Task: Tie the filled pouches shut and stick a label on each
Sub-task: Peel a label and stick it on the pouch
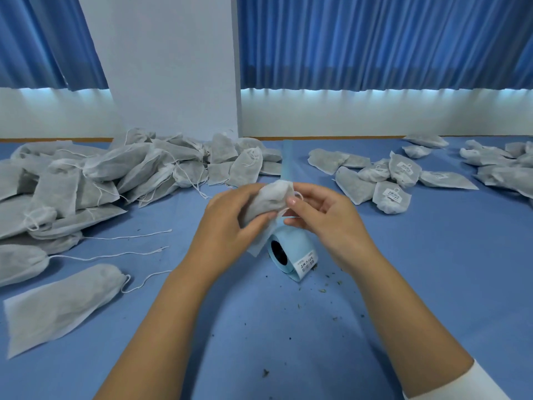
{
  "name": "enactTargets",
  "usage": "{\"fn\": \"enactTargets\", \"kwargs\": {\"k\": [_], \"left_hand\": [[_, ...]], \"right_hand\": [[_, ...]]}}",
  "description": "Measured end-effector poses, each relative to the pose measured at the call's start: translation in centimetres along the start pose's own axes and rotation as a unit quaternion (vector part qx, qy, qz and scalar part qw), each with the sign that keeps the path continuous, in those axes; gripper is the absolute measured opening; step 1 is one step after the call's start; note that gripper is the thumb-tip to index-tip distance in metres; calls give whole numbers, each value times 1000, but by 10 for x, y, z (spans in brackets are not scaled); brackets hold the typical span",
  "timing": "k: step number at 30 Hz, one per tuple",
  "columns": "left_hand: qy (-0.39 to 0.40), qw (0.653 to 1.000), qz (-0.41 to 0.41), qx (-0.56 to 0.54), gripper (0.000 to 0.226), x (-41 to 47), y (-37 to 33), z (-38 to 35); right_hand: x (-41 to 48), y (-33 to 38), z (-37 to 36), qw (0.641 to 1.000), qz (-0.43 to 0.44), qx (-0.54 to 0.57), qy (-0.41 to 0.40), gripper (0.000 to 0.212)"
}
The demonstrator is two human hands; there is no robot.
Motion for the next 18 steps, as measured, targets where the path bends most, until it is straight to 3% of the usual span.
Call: {"fn": "enactTargets", "kwargs": {"k": [9,14,18], "left_hand": [[-41,997,63,-5,30,-4,21,19],[-48,993,104,41,36,-8,30,25],[47,983,134,117,28,-8,36,13]], "right_hand": [[0,-3,19,989,-8,-146,-38,19],[-1,10,26,937,46,-340,-59,21],[-4,20,27,919,87,-376,-83,18]]}}
Point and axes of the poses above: each hand's wrist, its own x-axis towards the middle knuckle, its own z-axis out of the back of the hand, y = z × x, the point moved 10 cm from there along x, towards the middle knuckle
